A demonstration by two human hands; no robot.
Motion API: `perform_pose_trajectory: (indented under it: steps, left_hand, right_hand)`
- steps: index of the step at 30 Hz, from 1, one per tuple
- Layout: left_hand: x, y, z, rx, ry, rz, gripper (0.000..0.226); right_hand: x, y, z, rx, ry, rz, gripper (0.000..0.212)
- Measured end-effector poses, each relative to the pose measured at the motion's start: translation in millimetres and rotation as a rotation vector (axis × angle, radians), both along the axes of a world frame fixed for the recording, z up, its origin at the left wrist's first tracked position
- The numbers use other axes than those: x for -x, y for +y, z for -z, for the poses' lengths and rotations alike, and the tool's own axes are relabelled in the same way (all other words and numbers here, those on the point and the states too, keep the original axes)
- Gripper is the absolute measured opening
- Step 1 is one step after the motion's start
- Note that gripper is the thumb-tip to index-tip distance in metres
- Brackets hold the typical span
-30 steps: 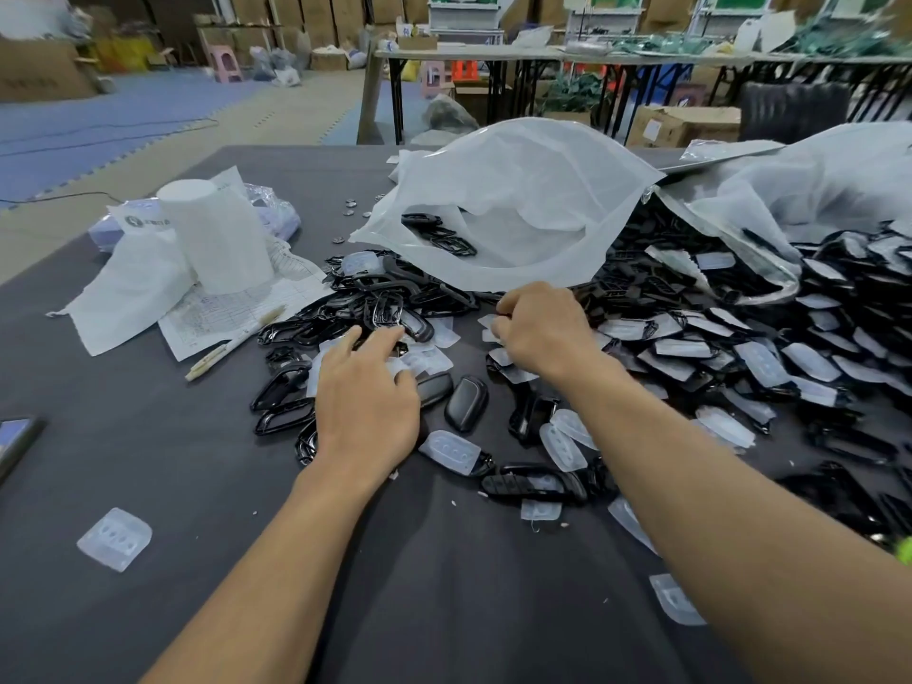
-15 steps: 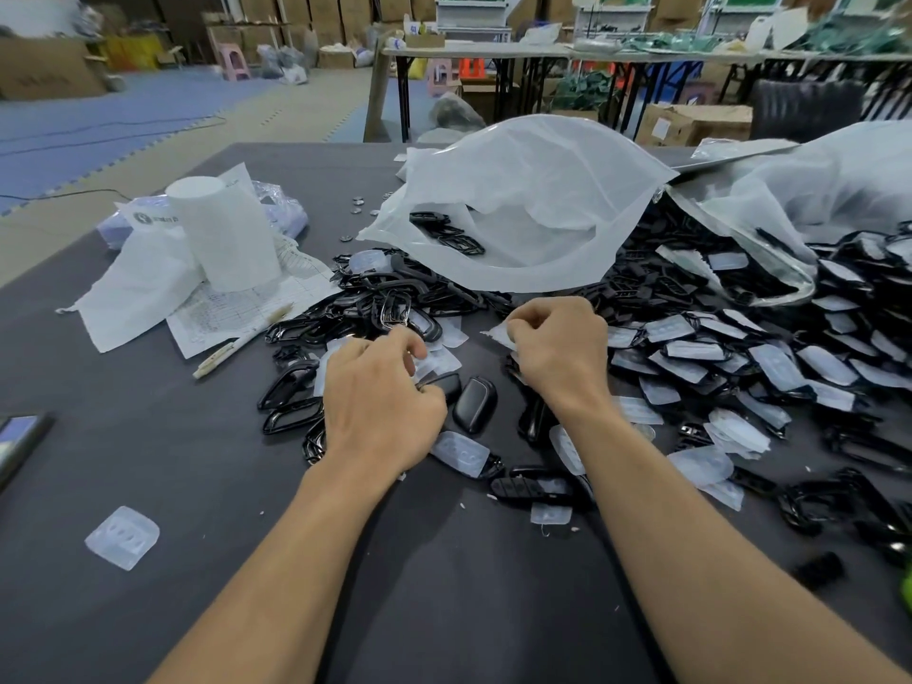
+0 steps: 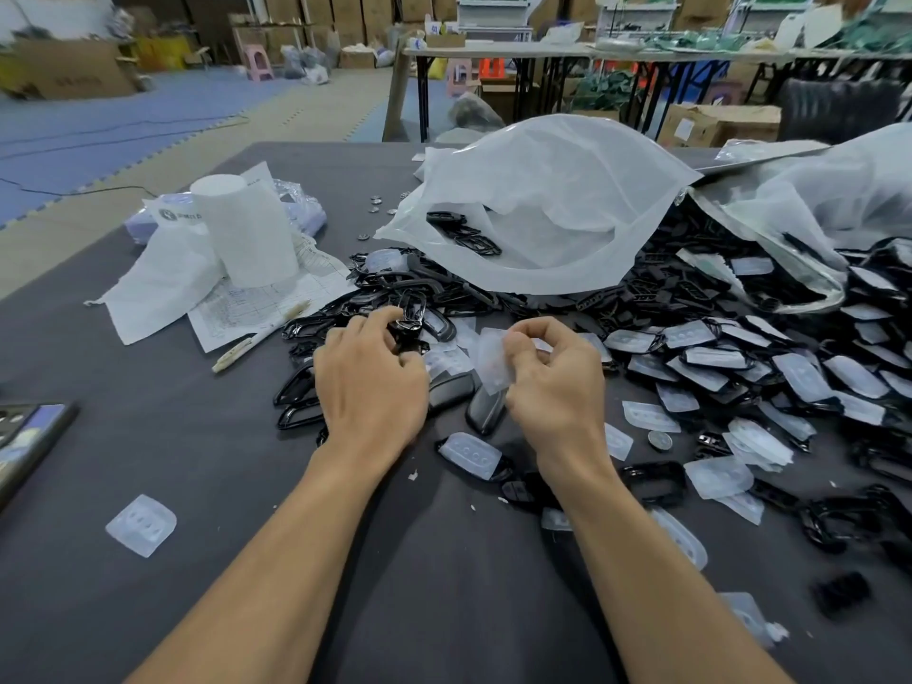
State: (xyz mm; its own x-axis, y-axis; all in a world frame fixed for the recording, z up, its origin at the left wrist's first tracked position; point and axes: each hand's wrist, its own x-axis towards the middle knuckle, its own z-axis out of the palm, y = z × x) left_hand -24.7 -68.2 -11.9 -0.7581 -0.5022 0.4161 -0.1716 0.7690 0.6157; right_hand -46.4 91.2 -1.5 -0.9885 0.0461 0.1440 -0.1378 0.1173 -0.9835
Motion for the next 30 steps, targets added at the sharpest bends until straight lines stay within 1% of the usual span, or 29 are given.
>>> perform_pose_trajectory:
  steps: [3,6,8,10,13,15,16,17,19,21,23,24,25,26,28,29,30]
  left_hand:
    - [21.2,-8.5,-6.4,0.113,-0.046,-0.027,0.042]
    - [44.2,-17.6,-12.0,0.234,-0.188,-0.015,0.030]
    - [54.9,-19.7,-10.9,0.290,-0.289,0.000,0.027]
    - [60.6,-19.6,-9.5,0.305,-0.305,-0.003,0.023]
    - [61.9,-21.6,-11.7,0.285,-0.209,-0.051,0.017]
    - [55.7,-23.5,-17.5,0.208,-0.086,-0.092,0.023]
    - [50.8,-24.1,-21.8,0.152,-0.018,-0.106,0.025]
    - [44.8,-24.8,-26.3,0.098,0.049,-0.115,0.024]
    - [28.5,-24.0,-34.0,0.025,0.153,-0.135,0.022]
    - [11.0,-23.4,-37.5,-0.052,0.196,-0.073,0.017]
    - [-7.8,-22.6,-38.6,-0.184,0.212,0.074,0.026]
    - [-16.6,-22.3,-36.2,-0.246,0.213,0.139,0.030]
    - [-23.9,-20.7,-32.3,-0.297,0.209,0.195,0.034]
    - [-30.0,-18.0,-27.5,-0.338,0.203,0.243,0.037]
    - [-38.1,-10.5,-18.7,-0.384,0.189,0.314,0.038]
    - [-40.2,-6.0,-16.2,-0.389,0.175,0.349,0.039]
    - [-41.4,-1.7,-14.9,-0.399,0.161,0.387,0.038]
  right_hand:
    - [2.2,0.5,-1.4,0.080,-0.052,-0.047,0.019]
    - [5.8,0.0,-2.7,0.158,-0.050,-0.039,0.015]
    - [9.6,2.1,-1.8,0.141,-0.024,0.011,0.014]
    - [12.8,4.8,0.9,0.042,0.016,0.069,0.016]
    - [15.7,6.2,2.9,-0.094,0.078,0.132,0.019]
    - [18.6,5.9,2.5,-0.154,0.114,0.105,0.018]
    - [20.6,6.0,0.8,-0.217,0.116,0.061,0.017]
    - [22.8,5.5,-0.8,-0.318,0.099,0.003,0.022]
    - [27.4,4.4,-0.4,-0.527,0.041,-0.112,0.040]
    - [26.1,3.0,-1.2,-0.666,0.053,-0.118,0.051]
    - [21.3,2.5,-2.3,-0.732,0.150,-0.036,0.050]
    - [17.6,2.3,-2.8,-0.696,0.199,0.014,0.045]
    - [14.0,2.4,-3.1,-0.609,0.223,0.050,0.037]
    - [10.4,2.2,-4.8,-0.473,0.208,0.048,0.028]
    - [3.8,0.4,-9.1,-0.176,0.084,-0.063,0.013]
    - [0.5,-0.7,-11.3,-0.096,0.022,-0.130,0.011]
    - [-1.3,-2.0,-12.2,-0.057,-0.022,-0.185,0.014]
